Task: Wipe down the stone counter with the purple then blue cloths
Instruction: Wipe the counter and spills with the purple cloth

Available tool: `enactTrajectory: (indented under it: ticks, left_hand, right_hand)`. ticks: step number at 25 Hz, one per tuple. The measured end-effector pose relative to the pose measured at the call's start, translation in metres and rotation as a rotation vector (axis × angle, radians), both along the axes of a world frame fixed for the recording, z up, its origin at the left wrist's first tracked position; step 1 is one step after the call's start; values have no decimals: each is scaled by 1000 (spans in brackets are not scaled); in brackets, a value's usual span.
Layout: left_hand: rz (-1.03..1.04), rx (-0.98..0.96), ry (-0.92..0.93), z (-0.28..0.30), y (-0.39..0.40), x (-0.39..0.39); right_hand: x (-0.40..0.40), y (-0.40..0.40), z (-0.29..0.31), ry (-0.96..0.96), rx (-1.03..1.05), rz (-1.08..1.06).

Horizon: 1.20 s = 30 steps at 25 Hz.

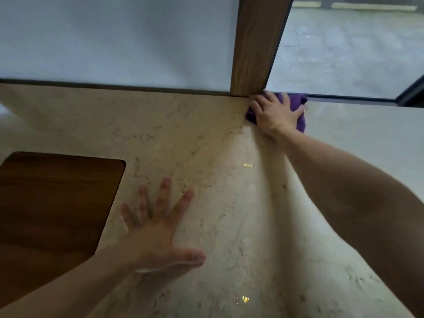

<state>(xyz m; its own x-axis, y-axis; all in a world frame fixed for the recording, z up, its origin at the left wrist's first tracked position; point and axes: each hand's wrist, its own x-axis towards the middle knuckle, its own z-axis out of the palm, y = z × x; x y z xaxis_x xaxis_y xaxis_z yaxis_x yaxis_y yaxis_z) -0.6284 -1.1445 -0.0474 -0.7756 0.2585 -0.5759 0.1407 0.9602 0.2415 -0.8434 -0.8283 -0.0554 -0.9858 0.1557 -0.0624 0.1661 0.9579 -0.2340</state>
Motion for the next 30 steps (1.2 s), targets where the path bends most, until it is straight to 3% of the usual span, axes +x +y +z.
enactTrajectory:
  ticks: [7,11,20,23,30]
  left_hand:
    - [8,26,28,3,1,4]
    - [-4,22,8,5,0,3]
    - [34,-60,75,31,15,34]
    - [-67,-81,215,29,40,89]
    - [-92,-72,282,23,30,239]
  right_hand:
    - [-3,25,5,74,-4,64]
    - [42,4,4,66,-17,146]
    - [313,-48,6,76,24,266]
    - [412,-68,5,76,52,238]
    - [586,-103,-1,-14,-3,190]
